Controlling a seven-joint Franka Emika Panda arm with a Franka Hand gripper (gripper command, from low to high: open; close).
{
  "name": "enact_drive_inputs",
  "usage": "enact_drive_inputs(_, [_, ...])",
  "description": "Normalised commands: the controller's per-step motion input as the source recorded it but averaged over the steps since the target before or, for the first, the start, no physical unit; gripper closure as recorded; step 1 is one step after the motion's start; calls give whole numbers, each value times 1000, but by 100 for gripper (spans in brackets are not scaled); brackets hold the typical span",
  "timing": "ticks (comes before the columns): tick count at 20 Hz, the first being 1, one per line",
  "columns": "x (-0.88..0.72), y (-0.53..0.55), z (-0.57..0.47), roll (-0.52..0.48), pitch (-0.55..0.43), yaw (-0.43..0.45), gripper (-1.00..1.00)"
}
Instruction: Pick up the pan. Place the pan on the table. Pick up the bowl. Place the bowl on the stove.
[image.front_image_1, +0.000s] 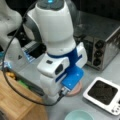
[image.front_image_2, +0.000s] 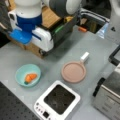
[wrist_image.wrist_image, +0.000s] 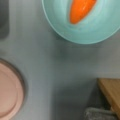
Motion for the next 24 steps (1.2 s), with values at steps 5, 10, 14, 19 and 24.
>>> enact_drive_inputs(5, [496, -335, 168, 121, 289, 92, -100])
enact_drive_inputs(10, [474, -302, 139, 110, 268, 82, -100])
enact_drive_inputs(14, [410, -251, 128, 119, 263, 41, -100])
enact_drive_inputs(19, [415, -236, 77, 109, 240, 13, -100])
enact_drive_inputs(24, [432, -218, 64, 108, 237, 5, -100])
